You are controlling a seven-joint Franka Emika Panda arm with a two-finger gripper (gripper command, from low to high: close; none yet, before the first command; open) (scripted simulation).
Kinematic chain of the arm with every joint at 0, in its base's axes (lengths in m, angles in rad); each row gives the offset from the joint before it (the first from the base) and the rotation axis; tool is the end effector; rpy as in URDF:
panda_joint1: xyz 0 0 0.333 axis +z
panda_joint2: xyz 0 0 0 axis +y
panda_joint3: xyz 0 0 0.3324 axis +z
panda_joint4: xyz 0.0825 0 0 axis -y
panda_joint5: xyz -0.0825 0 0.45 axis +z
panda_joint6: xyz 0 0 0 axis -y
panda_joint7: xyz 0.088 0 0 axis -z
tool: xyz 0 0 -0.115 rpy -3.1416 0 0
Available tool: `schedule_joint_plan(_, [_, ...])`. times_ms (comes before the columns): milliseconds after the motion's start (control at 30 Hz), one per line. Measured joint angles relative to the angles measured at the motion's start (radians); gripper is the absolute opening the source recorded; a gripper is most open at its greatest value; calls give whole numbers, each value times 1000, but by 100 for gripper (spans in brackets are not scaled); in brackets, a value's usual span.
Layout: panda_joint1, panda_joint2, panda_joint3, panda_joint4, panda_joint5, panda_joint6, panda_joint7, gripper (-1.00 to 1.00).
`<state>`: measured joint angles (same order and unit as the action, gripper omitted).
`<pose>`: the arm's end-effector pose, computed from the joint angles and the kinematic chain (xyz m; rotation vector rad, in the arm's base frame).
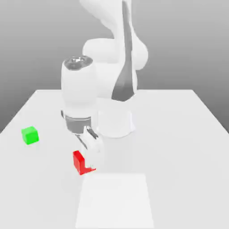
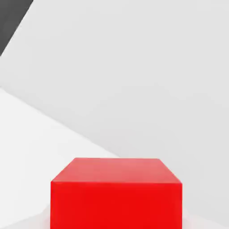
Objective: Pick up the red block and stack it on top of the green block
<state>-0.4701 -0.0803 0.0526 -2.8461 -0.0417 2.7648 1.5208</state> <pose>0.3526 -0.1554 0.1675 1.8177 -2.5411 0.0144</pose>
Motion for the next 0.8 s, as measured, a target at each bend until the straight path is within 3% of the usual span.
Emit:
schedule_joint_plan(500, [-458, -101, -467, -9, -127, -81, -394, -100])
schedule_joint_plan(600, [-444, -9, -498, -7, -60, 6, -458, -100])
schedule_joint_plan(700, [-437, 107, -467, -3, 91, 109, -566, -100])
schedule_joint_plan(733, [-445, 137, -446, -1, 138, 134, -600, 100])
schedule_joint_plan(800, [-445, 137, -446, -1, 138, 134, -600, 100])
